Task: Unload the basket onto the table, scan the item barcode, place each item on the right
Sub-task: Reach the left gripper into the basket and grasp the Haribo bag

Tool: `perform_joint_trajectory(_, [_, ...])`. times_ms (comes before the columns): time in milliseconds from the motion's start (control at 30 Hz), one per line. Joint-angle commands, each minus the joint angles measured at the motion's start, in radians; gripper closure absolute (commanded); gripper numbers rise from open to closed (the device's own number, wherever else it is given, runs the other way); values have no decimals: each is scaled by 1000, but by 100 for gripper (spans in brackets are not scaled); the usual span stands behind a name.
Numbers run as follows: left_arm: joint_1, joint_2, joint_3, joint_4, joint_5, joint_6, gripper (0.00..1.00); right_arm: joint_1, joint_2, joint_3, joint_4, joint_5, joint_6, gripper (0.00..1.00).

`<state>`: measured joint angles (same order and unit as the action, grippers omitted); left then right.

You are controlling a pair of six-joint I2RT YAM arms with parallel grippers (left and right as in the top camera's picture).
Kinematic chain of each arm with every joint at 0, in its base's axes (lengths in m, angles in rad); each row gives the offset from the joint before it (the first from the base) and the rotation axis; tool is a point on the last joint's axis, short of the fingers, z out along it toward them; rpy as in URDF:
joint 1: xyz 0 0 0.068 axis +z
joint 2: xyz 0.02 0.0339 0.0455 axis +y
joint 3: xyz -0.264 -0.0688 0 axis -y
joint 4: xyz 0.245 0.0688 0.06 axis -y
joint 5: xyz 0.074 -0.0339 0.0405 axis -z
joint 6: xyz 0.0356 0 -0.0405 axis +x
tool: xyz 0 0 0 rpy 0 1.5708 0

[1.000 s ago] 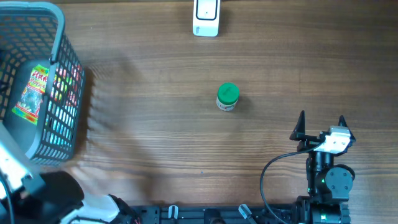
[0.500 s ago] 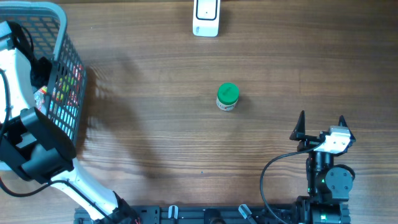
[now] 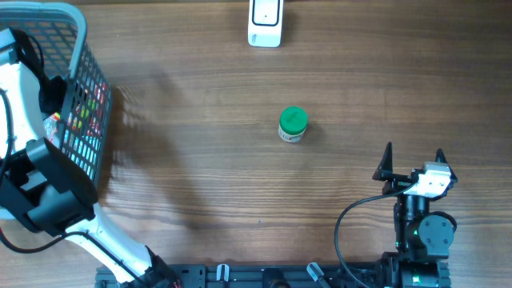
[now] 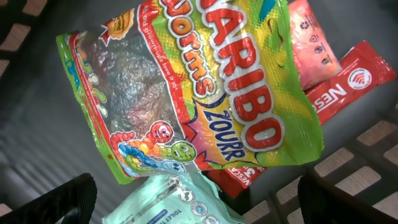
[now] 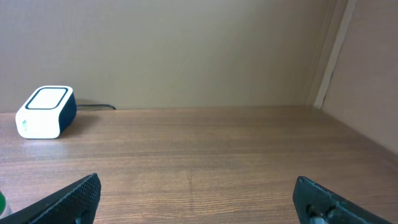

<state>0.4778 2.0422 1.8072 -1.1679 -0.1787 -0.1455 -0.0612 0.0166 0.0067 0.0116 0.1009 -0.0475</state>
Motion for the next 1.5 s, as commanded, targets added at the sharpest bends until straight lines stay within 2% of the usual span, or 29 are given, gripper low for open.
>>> perform_joint_trajectory(0, [-5, 8, -10, 8, -2, 94, 0, 2, -6, -2, 3, -12, -5, 0])
perform_joint_trajectory(200, [-5, 8, -10, -2, -3, 206, 0, 2, -6, -2, 3, -12, -5, 0])
perform_joint_trajectory(400, [-5, 18, -12, 8, -3, 381, 0, 2, -6, -1, 3, -12, -5, 0])
perform_joint_trajectory(467, [-5, 18, -68, 32, -6, 422, 0, 2, -6, -1, 3, -12, -5, 0])
perform_joint_trajectory(600, [-5, 18, -249, 171, -10, 431, 0, 2, -6, -2, 3, -12, -5, 0])
perform_joint_trajectory(700, [-4, 18, -314, 257, -104, 430, 0, 2, -6, -1, 3, -12, -5, 0])
perform_joint_trajectory(967, [-2, 19, -318, 403, -111, 430, 1, 2, -6, -2, 3, -12, -5, 0])
perform_joint_trajectory(1033, [-2, 20, -318, 422, -111, 431, 30, 2, -6, -2, 3, -12, -5, 0])
perform_joint_trajectory(1100, [0, 30, -318, 424, -111, 431, 53, 2, -6, -2, 3, -12, -5, 0])
perform_joint_trajectory(1133, [3, 48, -318, 414, -111, 430, 86, 2, -6, -2, 3, -12, -5, 0])
perform_joint_trajectory(1167, [4, 68, -318, 391, -111, 430, 96, 2, -6, -2, 3, -12, -5, 0])
perform_joint_trajectory(1300, [-5, 55, -300, 367, -111, 411, 96, 2, -6, -1, 3, -12, -5, 0])
perform_joint_trajectory(1467, [-24, -140, -149, 380, -103, 212, 96, 2, -6, -2, 3, -12, -5, 0])
